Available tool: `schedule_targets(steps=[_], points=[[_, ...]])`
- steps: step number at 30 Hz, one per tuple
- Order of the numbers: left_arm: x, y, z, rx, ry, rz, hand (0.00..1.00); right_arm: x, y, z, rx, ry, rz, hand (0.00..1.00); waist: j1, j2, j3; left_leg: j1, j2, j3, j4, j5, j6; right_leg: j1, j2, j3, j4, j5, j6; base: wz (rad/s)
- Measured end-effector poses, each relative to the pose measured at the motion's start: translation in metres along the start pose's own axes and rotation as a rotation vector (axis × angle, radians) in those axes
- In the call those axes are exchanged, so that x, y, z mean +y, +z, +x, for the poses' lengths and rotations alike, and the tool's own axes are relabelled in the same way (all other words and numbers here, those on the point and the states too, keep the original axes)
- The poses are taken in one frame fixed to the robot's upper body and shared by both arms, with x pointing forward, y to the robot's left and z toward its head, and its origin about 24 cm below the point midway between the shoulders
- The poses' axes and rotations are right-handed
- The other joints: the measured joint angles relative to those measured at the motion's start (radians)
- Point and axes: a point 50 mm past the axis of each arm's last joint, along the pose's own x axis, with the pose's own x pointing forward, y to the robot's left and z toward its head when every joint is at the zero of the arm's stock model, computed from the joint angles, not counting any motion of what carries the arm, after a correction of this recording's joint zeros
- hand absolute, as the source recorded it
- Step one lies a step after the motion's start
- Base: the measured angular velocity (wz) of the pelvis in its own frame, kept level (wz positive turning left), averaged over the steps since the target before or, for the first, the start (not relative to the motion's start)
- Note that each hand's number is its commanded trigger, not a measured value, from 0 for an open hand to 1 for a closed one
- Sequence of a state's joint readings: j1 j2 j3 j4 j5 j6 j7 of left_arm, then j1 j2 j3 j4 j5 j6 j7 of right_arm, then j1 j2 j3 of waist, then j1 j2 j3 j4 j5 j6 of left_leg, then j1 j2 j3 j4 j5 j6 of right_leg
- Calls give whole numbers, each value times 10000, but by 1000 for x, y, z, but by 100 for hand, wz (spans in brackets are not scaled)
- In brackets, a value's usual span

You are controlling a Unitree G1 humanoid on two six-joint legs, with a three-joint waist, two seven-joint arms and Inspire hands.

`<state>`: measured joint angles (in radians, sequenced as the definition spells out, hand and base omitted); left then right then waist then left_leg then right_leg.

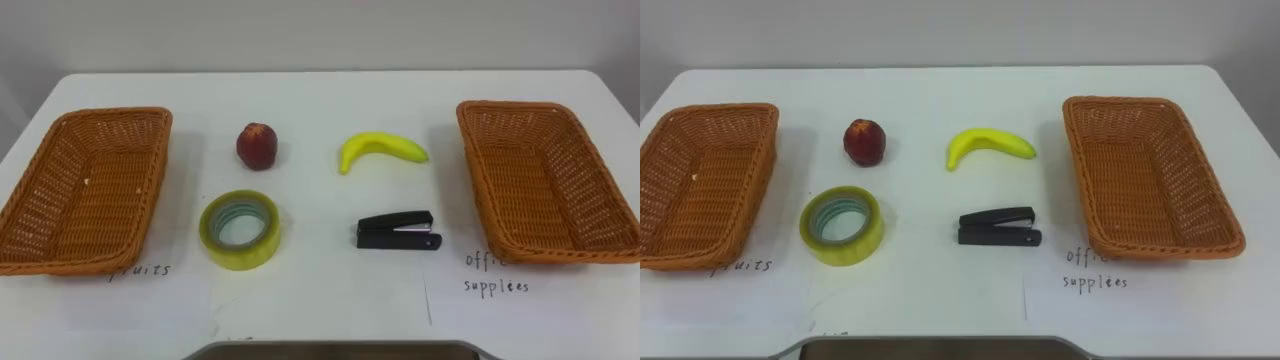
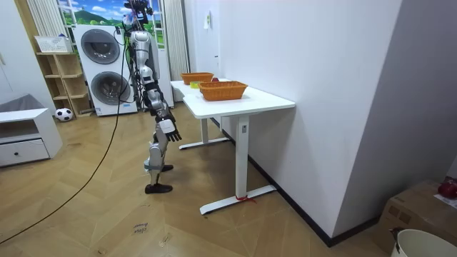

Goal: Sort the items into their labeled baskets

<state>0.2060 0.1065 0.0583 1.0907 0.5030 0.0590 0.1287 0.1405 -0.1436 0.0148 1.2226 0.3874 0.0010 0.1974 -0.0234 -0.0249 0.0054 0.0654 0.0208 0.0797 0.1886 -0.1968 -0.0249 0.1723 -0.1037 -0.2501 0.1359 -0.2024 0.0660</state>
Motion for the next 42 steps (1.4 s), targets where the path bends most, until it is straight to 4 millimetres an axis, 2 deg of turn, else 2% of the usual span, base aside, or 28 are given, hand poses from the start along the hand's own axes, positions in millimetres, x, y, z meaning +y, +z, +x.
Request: schedule_targets(steps=[12, 14, 15, 21, 29, 35, 37, 42], points=[[-1, -2, 0, 70, -41, 17, 0, 0, 0, 0, 5, 15, 25, 0, 5, -11, -5, 3, 0, 1, 12, -5, -7, 0, 2, 17, -1, -1, 0, 0], [-1, -2, 0, 83, -51, 15, 0, 0, -1, 0, 6, 6, 77, 0, 5, -17, -14, -2, 0, 1, 13, -6, -6, 0, 1, 12, -2, 0, 1, 0], [-2, -4, -1, 139, -74, 11, 0, 0, -1, 0, 5, 0, 151, 0, 10, -37, -44, 1, 0, 4, 12, -6, -6, 2, 2, 13, -1, 0, 0, 0], [-1, -10, -2, 362, -10, -319, 0, -3, -6, -2, 57, -92, 566, 0, 5, -16, -62, 9, 1, 9, 11, -11, -7, 7, 2, 12, 0, -1, 1, 0], [-2, -23, -4, 746, 210, -574, 0, -22, -28, -10, 251, -1207, 2703, 0, -133, -70, -40, 172, 1, 7, -22, -20, -11, 151, 2, 17, -11, -3, 3, 0], [2, -23, -3, 832, 505, -965, 0, -36, -47, -18, 448, -2150, 4428, 0, -398, -151, -93, 143, 1, 73, 9, -18, -8, 53, -1, 92, -10, -34, -7, -4], [5, -26, -4, 983, 622, -1365, 0, -41, -50, -21, 412, -2491, 5046, 0, -558, -214, -111, 195, 12, 245, -16, -18, -8, 22, -7, 264, 6, -35, -6, -18], [19, -31, -3, 1079, 1213, -1803, 0, -51, -50, -24, 24, -3285, 6543, 0, -669, -313, -74, 407, 50, 581, -94, -77, -1, 20, 5, 575, 36, -34, -5, -21]])
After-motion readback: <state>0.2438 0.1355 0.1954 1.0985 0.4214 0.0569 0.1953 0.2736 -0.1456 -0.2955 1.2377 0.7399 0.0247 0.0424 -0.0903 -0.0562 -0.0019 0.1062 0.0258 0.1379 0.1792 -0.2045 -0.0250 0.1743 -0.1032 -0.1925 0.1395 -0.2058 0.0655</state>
